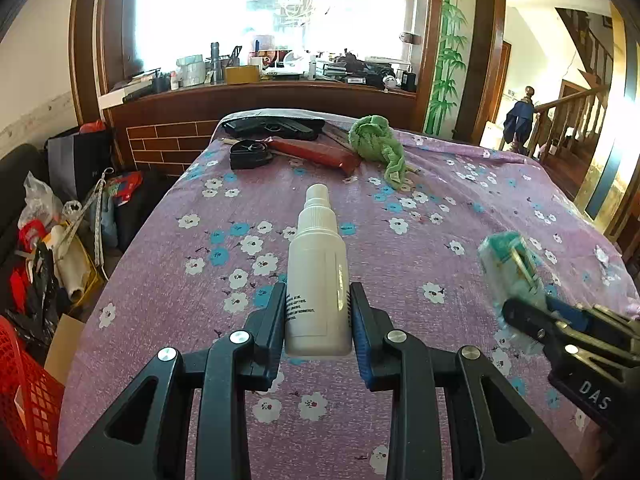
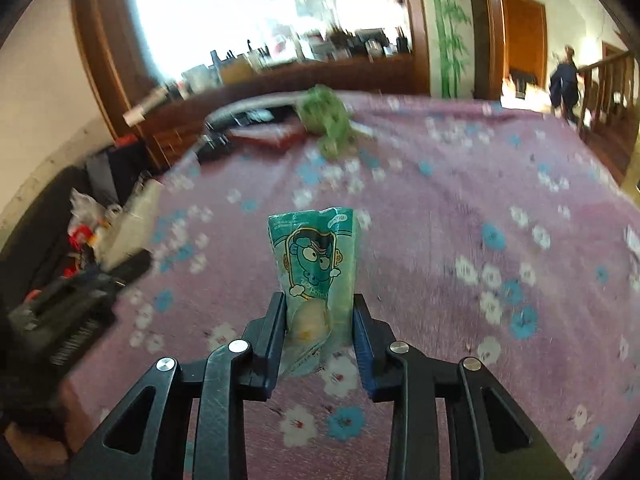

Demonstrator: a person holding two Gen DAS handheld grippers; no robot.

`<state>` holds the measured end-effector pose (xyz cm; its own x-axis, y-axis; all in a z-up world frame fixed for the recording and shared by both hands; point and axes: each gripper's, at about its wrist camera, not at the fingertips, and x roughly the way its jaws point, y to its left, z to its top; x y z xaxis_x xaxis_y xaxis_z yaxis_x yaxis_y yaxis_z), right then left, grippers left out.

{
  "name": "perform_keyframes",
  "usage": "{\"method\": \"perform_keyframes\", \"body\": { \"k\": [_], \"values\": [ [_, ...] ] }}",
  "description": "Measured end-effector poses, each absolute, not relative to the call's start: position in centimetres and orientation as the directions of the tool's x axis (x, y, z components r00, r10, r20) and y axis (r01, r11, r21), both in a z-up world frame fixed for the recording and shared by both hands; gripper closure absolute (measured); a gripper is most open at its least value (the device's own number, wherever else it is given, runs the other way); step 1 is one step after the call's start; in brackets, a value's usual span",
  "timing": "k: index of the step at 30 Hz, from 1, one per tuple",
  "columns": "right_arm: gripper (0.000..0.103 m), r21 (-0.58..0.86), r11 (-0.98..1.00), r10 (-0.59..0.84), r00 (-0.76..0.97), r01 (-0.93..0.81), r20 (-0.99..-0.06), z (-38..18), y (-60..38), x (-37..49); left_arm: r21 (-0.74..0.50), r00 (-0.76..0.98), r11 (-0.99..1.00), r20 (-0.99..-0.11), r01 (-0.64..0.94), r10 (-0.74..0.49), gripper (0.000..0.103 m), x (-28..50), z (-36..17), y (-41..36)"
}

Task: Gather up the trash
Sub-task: 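Lift and carry the bottle and teal packet toward the red wastebasket with both tools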

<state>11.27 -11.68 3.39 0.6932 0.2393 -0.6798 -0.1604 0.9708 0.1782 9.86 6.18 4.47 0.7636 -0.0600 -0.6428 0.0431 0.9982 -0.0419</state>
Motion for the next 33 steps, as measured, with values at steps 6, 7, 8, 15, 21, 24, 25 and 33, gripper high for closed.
{"method": "perform_keyframes", "body": {
  "k": [6, 7, 8, 15, 21, 24, 25, 33],
  "values": [
    [0.069, 0.186, 0.968, 0.252, 0.693, -0.170, -0.676, 3.5, -11.5, 11.4, -0.025, 0.767, 0.999, -0.639, 0.045, -0.051, 0.074, 9.8, 4.5, 5.9],
    [0.069, 0.189, 0.967, 0.254, 0.689, -0.171, -0.679, 3.4, -11.5, 11.4, -0.024, 0.766, 0.999, -0.641, 0.045, -0.050, 0.074, 9.7, 4.4, 5.9],
    [0.069, 0.191, 0.967, 0.255, 0.688, -0.170, -0.679, 3.4, -11.6, 11.3, -0.022, 0.766, 0.999, -0.642, 0.045, -0.049, 0.074, 9.7, 4.4, 5.8],
    [0.068, 0.187, 0.968, 0.250, 0.689, -0.166, -0.680, 3.2, -11.7, 11.3, -0.020, 0.767, 0.999, -0.641, 0.042, -0.045, 0.074, 9.6, 4.4, 5.8],
    [0.068, 0.188, 0.969, 0.246, 0.694, -0.160, -0.677, 3.2, -11.9, 11.5, -0.020, 0.767, 0.999, -0.640, 0.037, -0.041, 0.074, 9.6, 4.5, 5.9],
    [0.068, 0.192, 0.969, 0.247, 0.698, -0.157, -0.672, 3.4, -12.0, 11.4, -0.018, 0.773, 0.999, -0.634, 0.031, -0.036, 0.074, 9.6, 4.7, 5.9],
    [0.068, 0.201, 0.967, 0.253, 0.698, -0.157, -0.670, 3.5, -12.1, 11.5, -0.016, 0.775, 1.000, -0.631, 0.027, -0.031, 0.074, 9.6, 4.8, 6.0],
    [0.068, 0.241, 0.955, 0.291, 0.708, -0.173, -0.643, 5.4, -11.8, 10.9, -0.022, 0.807, 1.000, -0.590, 0.008, -0.020, 0.074, 7.4, 7.7, 6.3]
  ]
}}
